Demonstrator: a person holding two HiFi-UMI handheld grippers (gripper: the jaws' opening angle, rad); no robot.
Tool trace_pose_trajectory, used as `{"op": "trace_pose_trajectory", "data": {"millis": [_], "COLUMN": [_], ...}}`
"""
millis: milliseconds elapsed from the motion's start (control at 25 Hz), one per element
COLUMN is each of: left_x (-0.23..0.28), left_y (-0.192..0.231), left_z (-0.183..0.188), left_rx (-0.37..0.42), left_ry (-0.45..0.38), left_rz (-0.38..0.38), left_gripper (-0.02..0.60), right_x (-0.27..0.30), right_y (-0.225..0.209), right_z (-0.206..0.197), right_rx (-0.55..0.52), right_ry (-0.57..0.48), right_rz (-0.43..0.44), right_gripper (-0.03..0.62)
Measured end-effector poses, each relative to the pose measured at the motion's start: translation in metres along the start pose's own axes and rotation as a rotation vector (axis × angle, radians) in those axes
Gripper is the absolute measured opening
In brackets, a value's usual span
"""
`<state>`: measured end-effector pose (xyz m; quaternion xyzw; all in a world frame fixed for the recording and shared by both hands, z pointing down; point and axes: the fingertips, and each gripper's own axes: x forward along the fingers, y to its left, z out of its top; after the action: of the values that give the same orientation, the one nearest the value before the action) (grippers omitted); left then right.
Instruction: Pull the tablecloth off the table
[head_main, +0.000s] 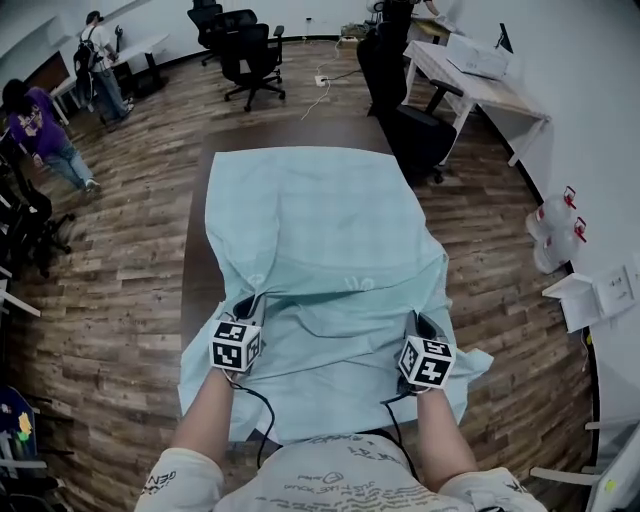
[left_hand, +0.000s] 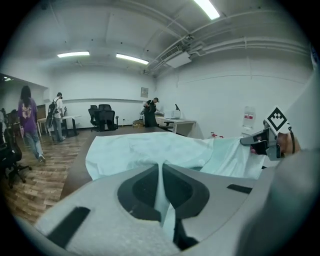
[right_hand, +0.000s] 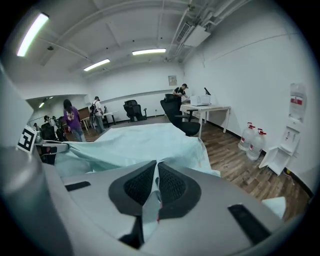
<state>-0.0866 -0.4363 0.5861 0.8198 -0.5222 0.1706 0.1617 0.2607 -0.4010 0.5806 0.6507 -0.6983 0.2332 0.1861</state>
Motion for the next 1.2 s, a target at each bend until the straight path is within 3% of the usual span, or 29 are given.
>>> {"op": "trace_pose_trajectory", "data": {"millis": [200, 360, 560, 760, 1200], "left_x": [-0.048, -0.090, -0.144, -0.194, -0.247], "left_y": [-0.030, -0.042, -0.035, -0.029, -0.045], "left_z": [0.031, 0.050, 0.065, 0.071, 0.078], "left_rx": [0.020, 0.012, -0.047, -0.019, 0.071], "left_ry": [-0.122, -0.212, -0.263, -0.316, -0.367], "left_rz": [-0.032, -0.025, 0.000, 0.050, 0.061], "left_gripper": [0.009, 0.009, 0.009, 0.009, 0.009], "right_x": [-0.031, -0.066, -0.113, -0.154, -0.200], "right_y": [0.029, 0.083, 0.161, 0.219, 0.252], "right_z": [0.009, 0.025, 0.046, 0.053, 0.062], "right_rx": [0.025, -0.065, -0.132, -0.162, -0.143], "right_ry": [-0.067, -0.175, -0.285, -0.383, -0.480], "right_rz": [0.028, 0.104, 0.211, 0.277, 0.315], "right_gripper": [0.015, 0.015, 0.015, 0.015, 0.015]}}
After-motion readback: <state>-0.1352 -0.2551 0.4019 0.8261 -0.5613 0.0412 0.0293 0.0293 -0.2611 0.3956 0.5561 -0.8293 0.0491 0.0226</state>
